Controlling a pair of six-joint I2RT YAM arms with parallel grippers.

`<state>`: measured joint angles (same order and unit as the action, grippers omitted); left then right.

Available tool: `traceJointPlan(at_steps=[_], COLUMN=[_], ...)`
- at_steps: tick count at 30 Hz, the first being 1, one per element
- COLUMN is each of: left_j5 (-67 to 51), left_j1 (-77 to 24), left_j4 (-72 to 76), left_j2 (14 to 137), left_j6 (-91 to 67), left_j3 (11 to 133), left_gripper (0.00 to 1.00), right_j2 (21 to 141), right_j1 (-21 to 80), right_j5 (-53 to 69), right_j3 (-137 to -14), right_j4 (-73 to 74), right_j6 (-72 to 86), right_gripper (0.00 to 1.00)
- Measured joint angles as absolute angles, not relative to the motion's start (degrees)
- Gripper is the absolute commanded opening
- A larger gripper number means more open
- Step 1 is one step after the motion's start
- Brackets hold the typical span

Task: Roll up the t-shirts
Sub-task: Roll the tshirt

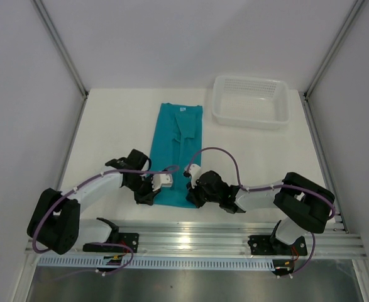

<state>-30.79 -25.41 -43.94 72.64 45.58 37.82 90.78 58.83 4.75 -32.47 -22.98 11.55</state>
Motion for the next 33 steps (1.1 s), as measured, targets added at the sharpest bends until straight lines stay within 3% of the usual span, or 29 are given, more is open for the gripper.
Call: traceJointPlan(at_steps=[6, 16, 23, 28, 33], left_j5=[-27.6, -30.7, -31.3, -31.2, -30.6], left_j1=[-24.8, -15.4, -13.9, -13.6, -13.7], left_j4=[-40.3, -40.2, -40.4, -41.4, -41.0], left_j2=[78.2, 84.7, 85.6, 82.5, 67.8], left_j6=[43.7, 36.9, 34.4, 34.7, 38.9], left_j3=[38.4, 46.3, 46.5, 46.4, 44.7], left_gripper=[0.19, 0.24, 0.21, 0.30, 0.38], right_j2=[90.8, 90.8, 90.8, 90.0, 85.1], right_j1=[58.8, 58.7, 58.6, 58.7, 59.2], right_j5=[4.7, 4.8, 4.7, 3.9, 3.0], right_j3=[-32.5, -33.1, -34.3, -36.0, -36.5], right_j4=[-22.8, -21.6, -19.4, -16.3, -12.0], right_j6=[11.6, 10.8, 9.9, 7.7, 2.9], right_gripper=[0.00, 0.00, 0.00, 0.11, 0.20])
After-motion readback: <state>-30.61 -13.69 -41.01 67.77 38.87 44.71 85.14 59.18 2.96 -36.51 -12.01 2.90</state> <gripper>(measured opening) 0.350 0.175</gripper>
